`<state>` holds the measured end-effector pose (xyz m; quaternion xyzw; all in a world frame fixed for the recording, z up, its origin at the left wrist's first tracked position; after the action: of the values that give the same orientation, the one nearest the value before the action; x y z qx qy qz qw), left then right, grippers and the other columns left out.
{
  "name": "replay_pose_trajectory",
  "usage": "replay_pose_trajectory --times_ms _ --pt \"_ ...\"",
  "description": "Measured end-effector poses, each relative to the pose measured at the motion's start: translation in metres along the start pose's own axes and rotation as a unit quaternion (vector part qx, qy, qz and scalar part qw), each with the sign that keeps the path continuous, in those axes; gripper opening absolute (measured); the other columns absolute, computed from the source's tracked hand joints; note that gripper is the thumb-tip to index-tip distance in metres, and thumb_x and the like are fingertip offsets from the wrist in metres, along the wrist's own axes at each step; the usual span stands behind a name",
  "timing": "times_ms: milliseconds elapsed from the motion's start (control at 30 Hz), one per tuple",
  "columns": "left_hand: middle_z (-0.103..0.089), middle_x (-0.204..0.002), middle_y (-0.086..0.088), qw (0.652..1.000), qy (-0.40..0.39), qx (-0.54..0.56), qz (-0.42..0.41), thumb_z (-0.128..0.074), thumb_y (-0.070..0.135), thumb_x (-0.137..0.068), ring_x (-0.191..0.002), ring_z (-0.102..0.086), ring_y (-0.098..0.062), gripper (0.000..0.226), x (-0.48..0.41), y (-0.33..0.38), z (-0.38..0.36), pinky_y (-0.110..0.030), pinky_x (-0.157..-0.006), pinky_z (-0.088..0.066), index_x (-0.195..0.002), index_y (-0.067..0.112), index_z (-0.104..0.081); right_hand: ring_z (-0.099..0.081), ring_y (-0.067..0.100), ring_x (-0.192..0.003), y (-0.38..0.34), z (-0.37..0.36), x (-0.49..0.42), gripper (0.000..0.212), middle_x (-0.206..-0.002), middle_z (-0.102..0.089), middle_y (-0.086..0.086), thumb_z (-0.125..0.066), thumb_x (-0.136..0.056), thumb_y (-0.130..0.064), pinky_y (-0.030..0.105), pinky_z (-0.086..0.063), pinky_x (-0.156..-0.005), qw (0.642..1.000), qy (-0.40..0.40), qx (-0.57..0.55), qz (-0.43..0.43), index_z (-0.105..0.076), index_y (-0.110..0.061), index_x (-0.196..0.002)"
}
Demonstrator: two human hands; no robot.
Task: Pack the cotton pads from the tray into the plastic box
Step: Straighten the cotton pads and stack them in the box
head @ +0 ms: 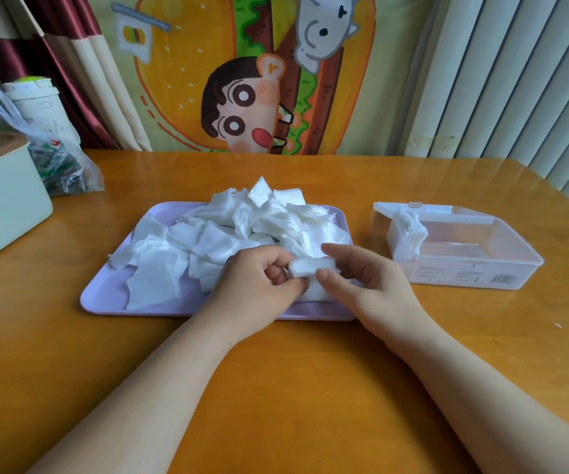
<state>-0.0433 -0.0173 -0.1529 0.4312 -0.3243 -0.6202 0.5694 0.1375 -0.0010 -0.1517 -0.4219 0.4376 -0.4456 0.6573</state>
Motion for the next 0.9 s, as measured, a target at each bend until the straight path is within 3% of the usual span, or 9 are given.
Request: replay_pose_trajectory --times_ms 133,333,433,567,633,700,767,833,900 --pt "-0.064 -0.065 0.002 1.0 0.003 -0.008 0.004 -0.084 0.02 -0.084 -0.053 -0.051 -0.005 0.019 0.0 -0.001 -0.002 -0.028 -0.057 -0.047 -0.092 0.033 -0.073 -0.069 -0.003 -0.089 -0.001 0.002 -0.001 0.015 -0.1 -0.082 -0.004 -0.066 -0.104 -0.031 0.01 -0.05 -0.079 1.0 0.008 -0.005 0.007 -0.08 -0.026 -0.106" --pt "-0.064 -0.069 -0.014 1.0 0.009 -0.017 -0.014 -0.078 0.027 -0.091 -0.056 -0.052 -0.011 0.009 0.0 0.005 -0.006 -0.03 -0.058 -0.048 -0.091 0.032 -0.071 -0.07 -0.004 -0.083 -0.001 0.004 -0.002 0.014 -0.092 -0.081 -0.013 -0.071 -0.1 -0.028 0.01 -0.048 -0.075 0.999 0.025 0.023 0.01 -0.081 -0.02 -0.107" --pt "-0.061 -0.071 -0.019 1.0 0.015 -0.017 -0.008 -0.076 0.025 -0.093 -0.055 -0.047 -0.012 0.006 0.0 0.002 -0.003 -0.029 -0.056 -0.045 -0.09 0.028 -0.072 -0.066 -0.007 -0.086 -0.004 -0.003 0.001 0.032 -0.098 -0.078 -0.009 -0.082 -0.089 -0.036 0.008 -0.047 -0.08 1.0 -0.004 0.015 0.007 -0.075 -0.025 -0.118" --pt "-0.069 -0.077 -0.006 1.0 0.011 -0.005 -0.01 -0.071 0.013 -0.093 -0.058 -0.055 -0.008 0.021 0.003 0.007 0.001 -0.023 -0.061 -0.05 -0.101 0.032 -0.073 -0.07 0.007 -0.085 -0.004 -0.003 0.001 0.021 -0.091 -0.078 -0.008 -0.085 -0.088 -0.025 0.018 -0.052 -0.078 0.997 -0.011 0.07 0.017 -0.076 -0.026 -0.107" --pt "-0.07 -0.084 0.007 0.995 0.067 -0.074 -0.009 -0.067 0.018 -0.093 -0.068 -0.062 -0.003 0.02 0.004 0.009 0.02 -0.016 -0.067 -0.049 -0.105 0.033 -0.072 -0.067 0.004 -0.072 -0.003 0.002 0.0 0.011 -0.08 -0.075 -0.014 -0.081 -0.091 -0.018 0.016 -0.05 -0.069 0.998 0.006 0.053 0.019 -0.076 -0.024 -0.099" --pt "-0.067 -0.105 0.015 0.961 0.14 -0.237 -0.023 -0.065 0.027 -0.094 -0.094 -0.064 -0.006 0.02 0.004 0.013 0.045 -0.024 -0.077 -0.053 -0.112 0.034 -0.07 -0.063 -0.002 -0.071 -0.005 0.002 0.001 0.011 -0.078 -0.07 -0.021 -0.079 -0.092 -0.018 0.012 -0.047 -0.068 0.998 0.01 0.06 0.023 -0.071 -0.026 -0.095" --pt "-0.059 -0.126 0.01 0.932 0.156 -0.328 -0.013 -0.065 0.033 -0.095 -0.112 -0.06 -0.019 0.03 0.004 0.007 0.056 -0.037 -0.083 -0.055 -0.125 0.028 -0.067 -0.062 -0.006 -0.085 -0.016 0.003 0.007 0.014 -0.092 -0.069 -0.025 -0.076 -0.093 -0.021 0.02 -0.049 -0.088 0.988 0.028 0.137 0.07 -0.064 -0.027 -0.096" --pt "-0.056 -0.132 0.006 0.933 0.134 -0.334 0.014 -0.067 0.037 -0.095 -0.118 -0.058 -0.022 0.039 0.001 -0.005 0.057 -0.041 -0.088 -0.055 -0.132 0.025 -0.064 -0.058 -0.009 -0.095 -0.031 0.002 0.013 0.018 -0.098 -0.065 -0.025 -0.074 -0.093 -0.018 0.042 -0.049 -0.104 0.967 0.06 0.208 0.137 -0.06 -0.026 -0.1" --pt "-0.056 -0.131 0.006 0.942 0.109 -0.318 0.012 -0.068 0.038 -0.095 -0.121 -0.056 -0.02 0.042 0.001 -0.01 0.052 -0.043 -0.093 -0.055 -0.135 0.026 -0.063 -0.062 0.0 -0.097 -0.034 0.002 0.015 0.021 -0.1 -0.066 -0.022 -0.073 -0.094 -0.019 0.041 -0.055 -0.094 0.968 0.077 0.196 0.135 -0.058 -0.028 -0.105"
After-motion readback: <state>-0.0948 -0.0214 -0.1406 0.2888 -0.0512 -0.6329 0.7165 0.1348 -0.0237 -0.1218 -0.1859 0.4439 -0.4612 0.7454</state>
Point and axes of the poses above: each hand's wrist, its own x-axis away from the middle knuckle, its own z-axis out of the back of the hand, y = z × x, the point moved 9 cm from there along -x, towards the middle knuckle
